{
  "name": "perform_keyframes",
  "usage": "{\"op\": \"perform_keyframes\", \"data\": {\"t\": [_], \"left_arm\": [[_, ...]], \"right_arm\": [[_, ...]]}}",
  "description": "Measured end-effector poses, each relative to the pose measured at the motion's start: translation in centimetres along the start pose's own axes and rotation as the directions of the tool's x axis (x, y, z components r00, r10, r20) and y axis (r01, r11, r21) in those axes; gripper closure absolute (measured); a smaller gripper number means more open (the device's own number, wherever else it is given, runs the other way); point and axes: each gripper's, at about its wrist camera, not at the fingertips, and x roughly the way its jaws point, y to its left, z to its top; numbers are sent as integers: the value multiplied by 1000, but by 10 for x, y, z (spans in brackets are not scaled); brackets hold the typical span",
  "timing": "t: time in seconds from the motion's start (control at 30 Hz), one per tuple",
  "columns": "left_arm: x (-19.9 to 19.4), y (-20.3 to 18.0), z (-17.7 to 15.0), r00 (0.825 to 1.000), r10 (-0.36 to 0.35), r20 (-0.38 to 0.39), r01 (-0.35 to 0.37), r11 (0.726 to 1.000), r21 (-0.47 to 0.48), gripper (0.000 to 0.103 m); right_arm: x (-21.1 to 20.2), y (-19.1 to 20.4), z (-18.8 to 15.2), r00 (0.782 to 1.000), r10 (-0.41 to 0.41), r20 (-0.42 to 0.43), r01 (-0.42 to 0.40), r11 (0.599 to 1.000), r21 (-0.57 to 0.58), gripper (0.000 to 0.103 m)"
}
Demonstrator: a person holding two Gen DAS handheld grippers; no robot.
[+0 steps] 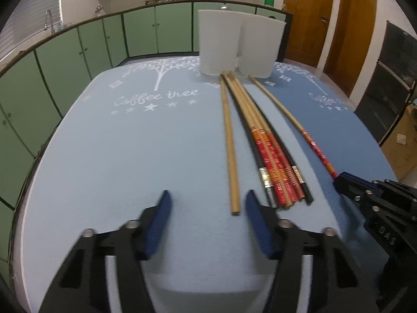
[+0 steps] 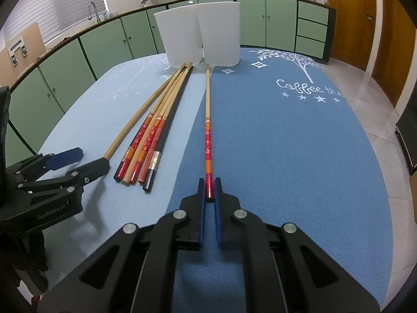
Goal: Organize utensils
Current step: 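Grasp one plain wooden chopstick with the left tool, then carry both chopsticks up and drop them into the white holder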
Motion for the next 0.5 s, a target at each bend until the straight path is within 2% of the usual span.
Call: {"op": "perform_keyframes", "data": {"t": [0.03,0.07,0.17,0.33,0.5], "left_arm": [[-1,-2,0,1000,-13,6,13,1000,1,72],[-1,-4,0,999,-40,6,40,999,7,80],[-1,-8,-1,999,-52,10,52,999,16,94],[-2,-10,0,998,-64,20,64,998,5,96],[-23,-9,3,995,-65,72,65,998,0,96]], "right_arm": [[0,1,0,1000,0,1,0,1000,1,97],[0,1,0,1000,1,1,-1,1000,1,97],[0,1,0,1000,2,3,-2,1000,3,97],[-3,2,-1,1000,4,11,-4,1000,3,98],[-14,3,0,999,9,34,-9,1000,-12,98]]}}
